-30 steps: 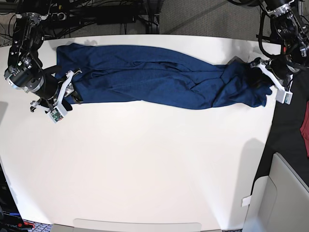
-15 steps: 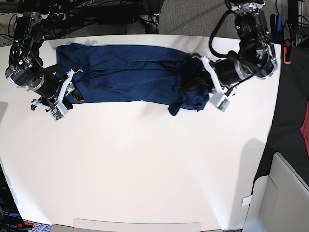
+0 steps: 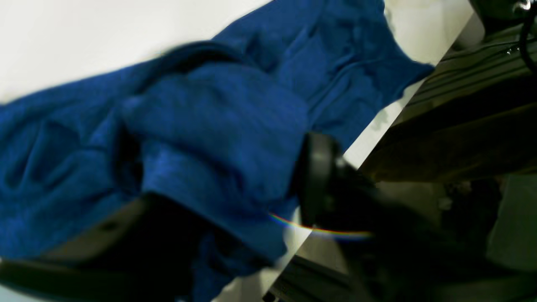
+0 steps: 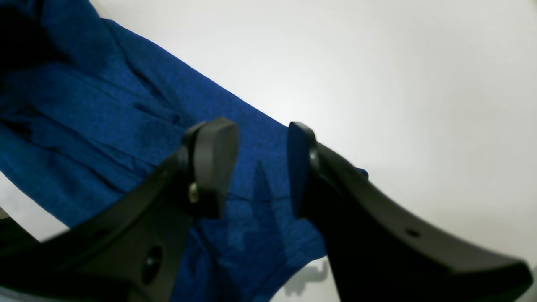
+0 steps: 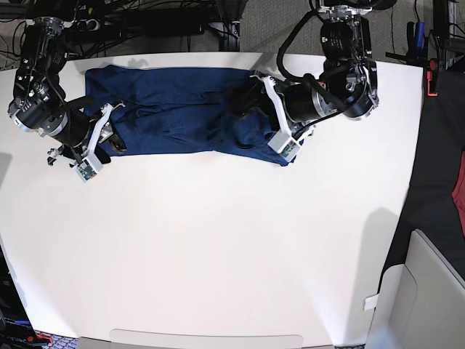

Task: Fold the T-shirt properly
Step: 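Fold the shirt end with the left gripper toward the right gripper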

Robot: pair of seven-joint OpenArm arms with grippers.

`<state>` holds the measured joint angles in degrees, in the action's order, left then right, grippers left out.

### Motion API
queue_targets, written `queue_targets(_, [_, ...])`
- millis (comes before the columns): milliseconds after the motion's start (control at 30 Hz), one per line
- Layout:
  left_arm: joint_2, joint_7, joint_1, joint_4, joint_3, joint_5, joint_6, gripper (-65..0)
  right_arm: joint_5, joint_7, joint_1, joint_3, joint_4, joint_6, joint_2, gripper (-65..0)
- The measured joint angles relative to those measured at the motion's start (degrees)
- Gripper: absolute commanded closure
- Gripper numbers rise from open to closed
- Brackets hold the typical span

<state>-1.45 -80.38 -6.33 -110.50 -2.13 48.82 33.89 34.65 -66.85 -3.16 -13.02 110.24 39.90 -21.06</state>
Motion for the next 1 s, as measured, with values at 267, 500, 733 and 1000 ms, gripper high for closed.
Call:
queue_targets(267, [-2.9, 0.2, 0.0, 0.0, 2.0, 0.5, 0.0, -33.7, 0.0, 0.0, 0.0, 0.0, 0.0, 0.0, 0.9, -23.8])
queue_targets(500, [-8.2, 0.4, -0.2, -0.1, 13.7, -0.1, 0.0, -33.7, 0.0, 0.0, 0.0, 0.1, 0.0, 0.0, 1.1, -23.8])
queue_targets(733, [-6.6, 1.6, -0.1, -0.1, 8.9, 0.0, 0.0, -33.6, 0.1, 0.0, 1.0, 0.3, 0.0, 0.0, 3.3, -23.8])
queue_targets(1000, [-1.1, 2.8, 1.9, 0.6, -4.1, 0.3, 0.0, -31.8, 0.0, 0.0, 1.1, 0.3, 0.0, 0.0, 3.1, -23.8])
